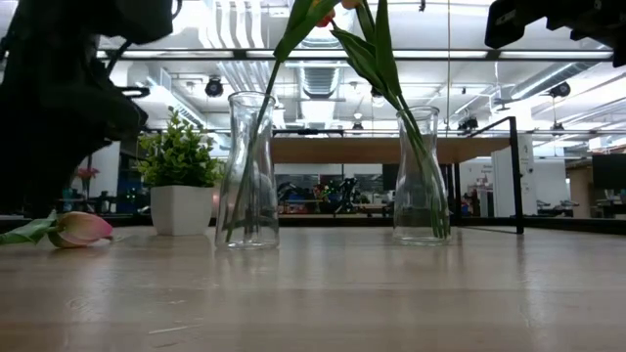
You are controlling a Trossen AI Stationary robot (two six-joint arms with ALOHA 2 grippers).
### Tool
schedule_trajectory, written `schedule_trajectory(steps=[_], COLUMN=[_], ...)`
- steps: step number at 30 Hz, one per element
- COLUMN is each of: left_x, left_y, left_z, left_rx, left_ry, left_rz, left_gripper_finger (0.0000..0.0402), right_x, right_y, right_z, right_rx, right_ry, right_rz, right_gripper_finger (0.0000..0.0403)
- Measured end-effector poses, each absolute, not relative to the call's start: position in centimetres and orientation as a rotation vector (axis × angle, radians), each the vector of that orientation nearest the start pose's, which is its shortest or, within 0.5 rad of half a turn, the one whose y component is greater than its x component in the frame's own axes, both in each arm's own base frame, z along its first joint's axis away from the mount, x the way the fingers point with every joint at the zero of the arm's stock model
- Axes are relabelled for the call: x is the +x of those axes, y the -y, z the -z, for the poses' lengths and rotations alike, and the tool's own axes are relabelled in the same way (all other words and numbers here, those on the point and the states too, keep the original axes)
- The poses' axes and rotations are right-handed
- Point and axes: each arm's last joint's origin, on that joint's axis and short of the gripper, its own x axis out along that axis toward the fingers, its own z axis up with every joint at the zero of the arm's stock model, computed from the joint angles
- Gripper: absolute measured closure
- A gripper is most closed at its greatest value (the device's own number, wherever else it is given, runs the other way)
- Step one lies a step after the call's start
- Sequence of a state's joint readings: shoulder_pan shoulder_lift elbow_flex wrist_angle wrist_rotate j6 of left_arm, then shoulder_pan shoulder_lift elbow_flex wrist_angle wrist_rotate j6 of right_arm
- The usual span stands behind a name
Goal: Pick and place flowers into a vace then onto a shelf
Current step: Put the pink tulip into the left transparent vase
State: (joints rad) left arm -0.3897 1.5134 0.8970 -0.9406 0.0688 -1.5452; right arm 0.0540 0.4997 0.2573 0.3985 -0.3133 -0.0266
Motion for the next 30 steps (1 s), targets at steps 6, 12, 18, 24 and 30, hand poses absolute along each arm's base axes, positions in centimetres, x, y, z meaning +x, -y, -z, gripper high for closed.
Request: schedule_trajectory(steps=[6,12,18,24,30], left_x=[22.9,22.6,21.7,21.6,21.9], left_y=[9.7,9.6,9.3,9.3,9.4], left_z=[-16.8,-15.8,-14.4,-14.1,-14.2], left_rx=[-0.889,-0.864,-0.852,-0.786,-0.735], left_ry=[-1.439,-1.474,-1.509,-1.541,-1.547], left_rz=[-0.766,-0.788,-0.762,-0.653,-0.545], left_gripper_finger=[0.0192,0.0192,0.0202,0.0280,0.0384], right_x=[13.4,13.4,13.4,13.4,13.4], right_y=[-1.6,-1.6,-1.6,-1.6,-1.6], right_z=[-24.4,-24.4,-24.4,-24.4,-24.4], right_rx=[-0.049,-0.048,-0.049,-0.049,-0.049], right_ry=[0.161,0.161,0.161,0.160,0.160], right_rz=[-0.364,-0.364,-0.364,-0.364,-0.364], right_gripper_finger=[0.0344,0.0339,0.0343,0.0346,0.0341])
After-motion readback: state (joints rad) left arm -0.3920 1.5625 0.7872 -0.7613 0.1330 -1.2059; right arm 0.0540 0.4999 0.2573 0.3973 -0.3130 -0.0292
